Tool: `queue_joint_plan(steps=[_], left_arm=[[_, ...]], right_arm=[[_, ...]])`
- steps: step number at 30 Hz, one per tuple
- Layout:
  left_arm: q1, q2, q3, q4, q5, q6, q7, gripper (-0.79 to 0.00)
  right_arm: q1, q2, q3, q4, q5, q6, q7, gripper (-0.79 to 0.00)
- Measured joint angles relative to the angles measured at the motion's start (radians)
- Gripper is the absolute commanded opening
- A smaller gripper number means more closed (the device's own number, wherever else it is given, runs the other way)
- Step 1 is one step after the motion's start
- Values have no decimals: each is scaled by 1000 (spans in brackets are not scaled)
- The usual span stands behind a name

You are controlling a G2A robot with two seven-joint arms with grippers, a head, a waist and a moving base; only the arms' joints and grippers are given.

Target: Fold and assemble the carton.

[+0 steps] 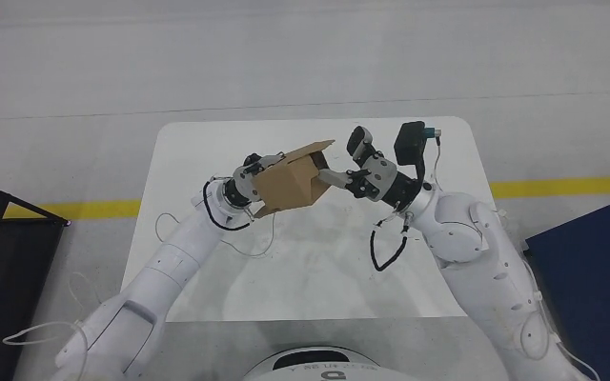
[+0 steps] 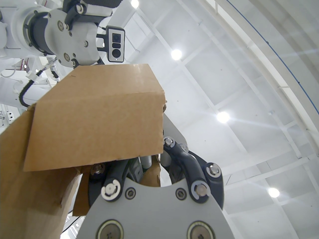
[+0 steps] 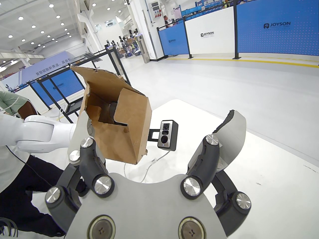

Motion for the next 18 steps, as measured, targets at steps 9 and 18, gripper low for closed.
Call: queue_joint_plan(steps=[9, 18], left_arm=[[8, 2, -10, -4, 8, -7, 23, -785], [-62, 14, -84, 135, 38, 29, 3, -785]], right_arm=[[-3, -2, 5, 6, 37, 11, -14, 0], [36, -8, -8, 82, 521, 22, 116, 0]])
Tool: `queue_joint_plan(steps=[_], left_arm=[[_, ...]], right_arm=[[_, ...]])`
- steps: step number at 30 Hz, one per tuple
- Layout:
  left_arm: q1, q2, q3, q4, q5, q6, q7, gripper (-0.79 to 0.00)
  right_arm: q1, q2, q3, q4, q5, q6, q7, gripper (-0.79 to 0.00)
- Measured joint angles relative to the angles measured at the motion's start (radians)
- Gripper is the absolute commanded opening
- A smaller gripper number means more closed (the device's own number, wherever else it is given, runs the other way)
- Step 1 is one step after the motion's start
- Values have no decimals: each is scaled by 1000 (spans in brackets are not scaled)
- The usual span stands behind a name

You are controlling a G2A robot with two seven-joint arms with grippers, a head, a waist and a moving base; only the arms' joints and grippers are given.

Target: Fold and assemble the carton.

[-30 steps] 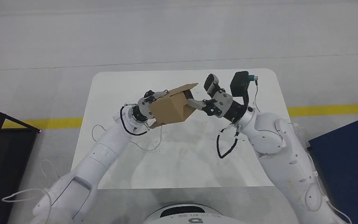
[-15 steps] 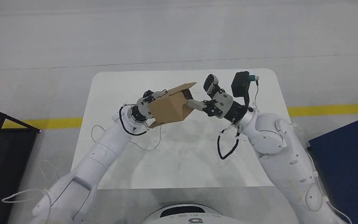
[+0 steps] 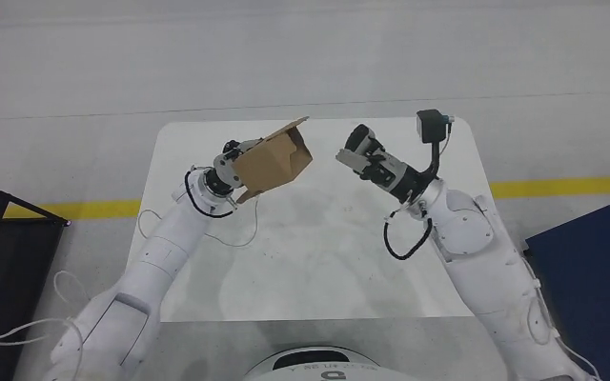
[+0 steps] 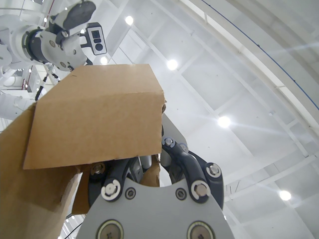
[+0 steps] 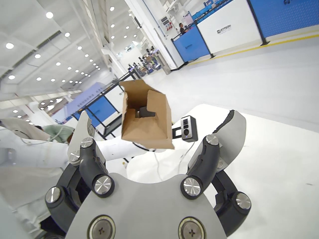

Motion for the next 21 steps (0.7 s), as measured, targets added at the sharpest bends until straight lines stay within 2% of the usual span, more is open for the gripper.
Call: queue_joint_plan(steps=[4, 9, 16, 19, 21], left_arm=[[-55, 15, -2, 37, 57, 8, 9, -785], [-58, 17, -1, 37, 63, 8, 9, -785], [-48, 17, -4, 18, 69, -7, 26, -785], [-14, 17, -16, -49, 87, -68, 68, -785], [-5, 14, -13, -60, 113, -90, 104, -785]], right_arm=[[19, -5, -22, 21, 197, 18, 23, 0], [18, -5, -20, 19, 141, 17, 22, 0], [11, -8, -32, 14, 159, 8, 19, 0], [16, -17, -58, 51, 329, -58, 67, 0], [36, -22, -60, 91, 549, -73, 119, 0]])
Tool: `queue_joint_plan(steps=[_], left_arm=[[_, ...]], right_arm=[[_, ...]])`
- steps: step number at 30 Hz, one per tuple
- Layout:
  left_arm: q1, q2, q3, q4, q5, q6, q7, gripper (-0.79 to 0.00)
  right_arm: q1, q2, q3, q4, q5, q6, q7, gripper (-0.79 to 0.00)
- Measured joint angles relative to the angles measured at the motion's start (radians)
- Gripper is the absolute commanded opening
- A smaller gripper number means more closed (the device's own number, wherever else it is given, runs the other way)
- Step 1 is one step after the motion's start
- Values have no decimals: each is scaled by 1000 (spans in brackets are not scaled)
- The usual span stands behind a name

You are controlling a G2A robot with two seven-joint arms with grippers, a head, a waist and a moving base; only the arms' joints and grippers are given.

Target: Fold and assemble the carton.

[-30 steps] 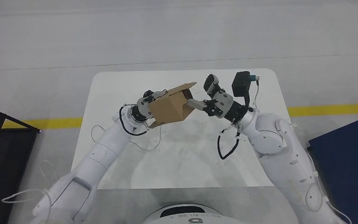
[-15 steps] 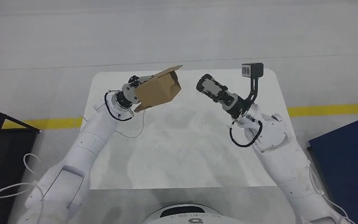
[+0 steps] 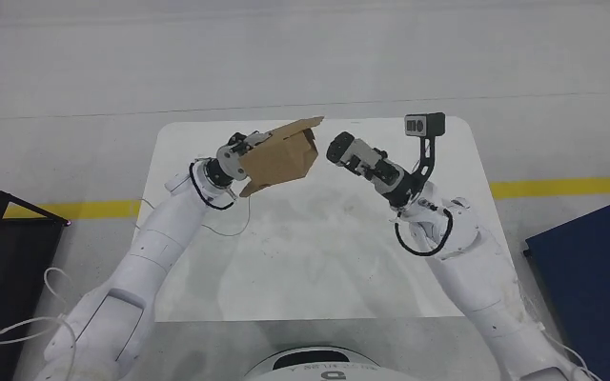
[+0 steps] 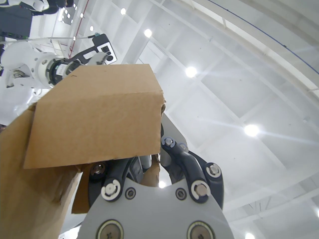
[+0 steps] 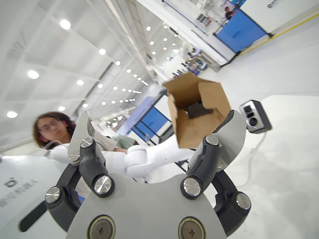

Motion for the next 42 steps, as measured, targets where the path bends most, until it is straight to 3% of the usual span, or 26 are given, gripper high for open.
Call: queue_joint_plan(steps=[4, 11, 21, 37, 42], left_arm=[[-25, -17, 14, -7, 9, -35, 35, -785], [-74, -55, 50, 37, 33, -87, 48, -785], [-102, -93, 58, 118, 6, -78, -3, -785], [-122, -124, 47, 180, 23, -38, -54, -785], [-126, -136, 46, 200, 28, -33, -68, -785]], right_arm=[[26, -6, 10, 54, 327, 1, 118, 0], [67, -14, 25, 114, 536, 85, 225, 0], [112, -36, -7, 184, 568, 89, 260, 0], [153, -74, -72, 245, 572, 88, 267, 0], [158, -82, -78, 260, 556, 106, 264, -43]])
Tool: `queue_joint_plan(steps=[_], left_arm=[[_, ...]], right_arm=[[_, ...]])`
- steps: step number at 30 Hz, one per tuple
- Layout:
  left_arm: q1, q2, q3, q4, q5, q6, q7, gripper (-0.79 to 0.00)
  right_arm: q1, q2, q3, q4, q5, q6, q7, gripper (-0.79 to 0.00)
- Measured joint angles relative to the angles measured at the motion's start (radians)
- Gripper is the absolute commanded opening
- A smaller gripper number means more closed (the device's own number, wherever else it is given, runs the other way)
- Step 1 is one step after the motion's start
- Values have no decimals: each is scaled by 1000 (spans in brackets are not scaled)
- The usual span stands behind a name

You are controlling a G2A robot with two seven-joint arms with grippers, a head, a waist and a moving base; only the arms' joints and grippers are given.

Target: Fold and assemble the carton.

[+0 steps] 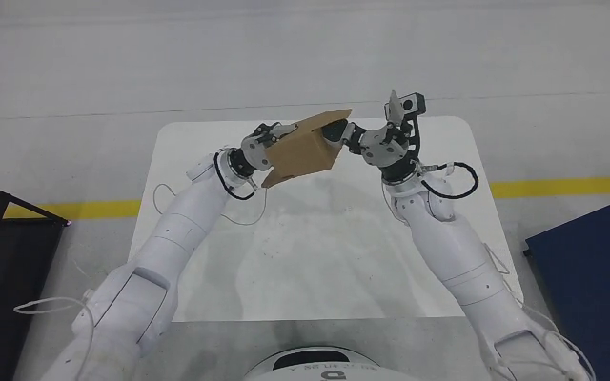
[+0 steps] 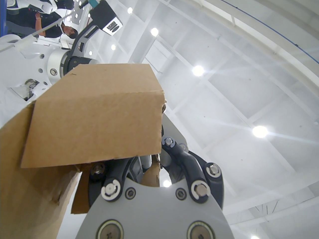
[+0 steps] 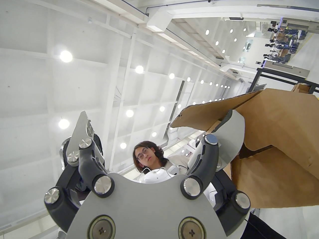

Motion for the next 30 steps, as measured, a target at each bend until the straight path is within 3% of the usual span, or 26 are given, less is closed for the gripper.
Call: queue_joint_plan(steps=[5, 10, 15, 21, 30], left_arm=[[-5, -9, -3, 20, 6, 2, -12, -785], [-11, -18, -7, 40, 16, 4, -22, -785], [-18, -26, -12, 55, 26, 5, -27, -785], [-34, -29, -14, 72, 76, 4, -21, -785], [-40, -31, -38, 91, 98, -4, -30, -785]], right_arm=[[-1, -2, 4, 4, -26, 43, -2, -114], [-4, -1, 16, 1, -72, 93, -2, -385], [-5, 5, 42, -7, -127, 147, 4, -517], [-12, 24, 96, -36, -255, 254, 18, -477], [-46, 40, 167, -109, -330, 314, 9, -471]])
